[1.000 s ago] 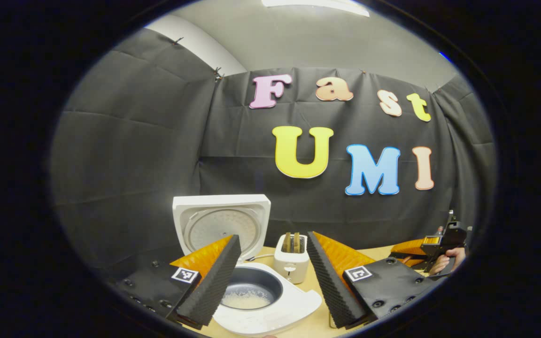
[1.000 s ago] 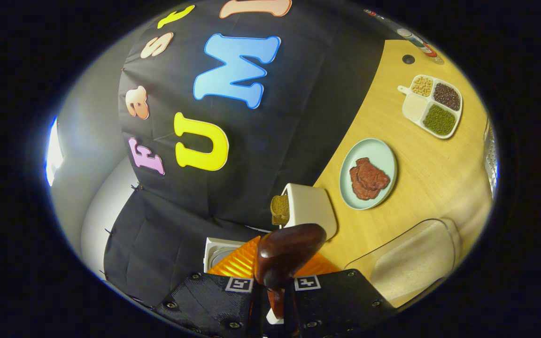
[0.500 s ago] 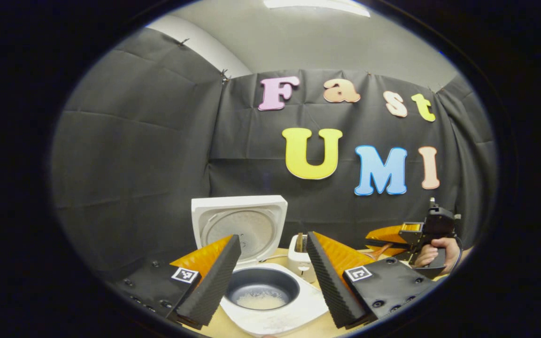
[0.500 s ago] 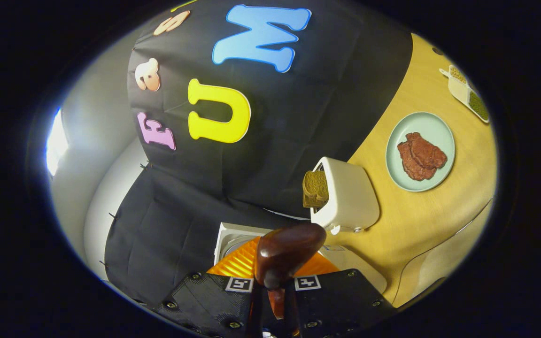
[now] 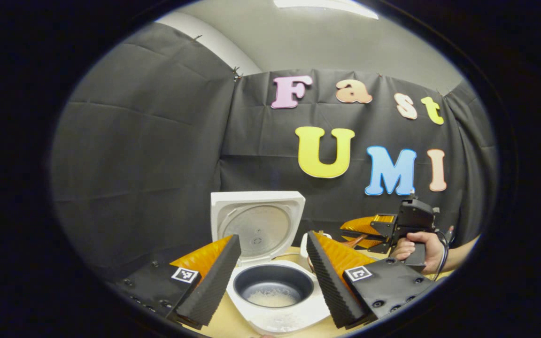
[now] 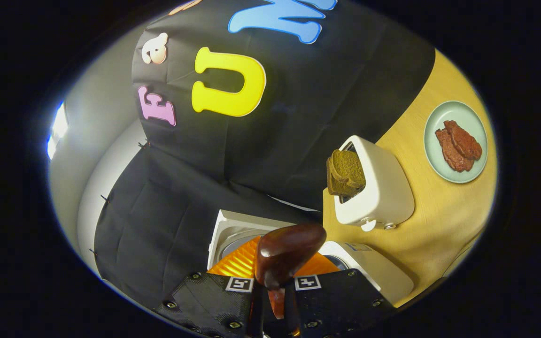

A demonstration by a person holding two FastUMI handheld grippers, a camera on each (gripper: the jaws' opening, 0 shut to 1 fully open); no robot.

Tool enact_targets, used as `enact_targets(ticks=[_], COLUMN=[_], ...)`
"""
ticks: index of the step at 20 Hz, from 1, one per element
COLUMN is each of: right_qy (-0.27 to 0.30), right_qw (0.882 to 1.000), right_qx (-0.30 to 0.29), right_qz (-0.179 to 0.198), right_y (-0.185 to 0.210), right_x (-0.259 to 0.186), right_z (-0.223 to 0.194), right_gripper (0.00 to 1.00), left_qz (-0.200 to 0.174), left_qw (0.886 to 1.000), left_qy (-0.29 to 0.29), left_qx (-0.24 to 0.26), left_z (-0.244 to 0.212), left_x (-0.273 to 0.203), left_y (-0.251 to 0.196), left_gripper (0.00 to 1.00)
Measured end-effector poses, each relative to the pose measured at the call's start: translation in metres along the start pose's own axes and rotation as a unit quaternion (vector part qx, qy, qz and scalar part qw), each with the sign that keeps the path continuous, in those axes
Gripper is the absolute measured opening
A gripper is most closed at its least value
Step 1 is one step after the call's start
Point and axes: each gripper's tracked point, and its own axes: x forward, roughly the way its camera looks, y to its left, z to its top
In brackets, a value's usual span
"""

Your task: Close the left gripper, press the button to open the rice cooker; take a wooden spoon from the chopstick holder with the right hand, scoop a spoonful of rice and pour it into the rice cooker, then put the wooden spoon back into the chopstick holder.

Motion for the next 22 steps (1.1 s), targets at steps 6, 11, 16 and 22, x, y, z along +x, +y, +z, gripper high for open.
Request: enact_targets(ticks=[6, 11, 16, 22], right_qy=[0.048, 0.074, 0.1, 0.114], right_qw=[0.996, 0.986, 0.923, 0.755], right_qx=[-0.07, -0.147, -0.37, -0.643], right_qz=[-0.011, -0.028, -0.037, 0.059], right_y=[-0.001, -0.007, -0.01, 0.028], right_x=[0.039, 0.065, 0.078, 0.064], right_z=[-0.044, -0.071, -0.097, -0.143], right_gripper=[0.17, 0.17, 0.18, 0.18], left_qz=[0.024, 0.041, 0.052, 0.057], left_qw=[1.0, 0.999, 0.998, 0.998], left_qy=[0.011, 0.013, 0.02, 0.014], left_qx=[0.004, 0.003, 0.01, 0.01], left_z=[-0.01, -0.011, -0.013, -0.009], left_x=[-0.007, -0.012, -0.018, -0.021], left_y=[0.028, 0.041, 0.048, 0.05], left_gripper=[0.96, 0.98, 0.96, 0.98])
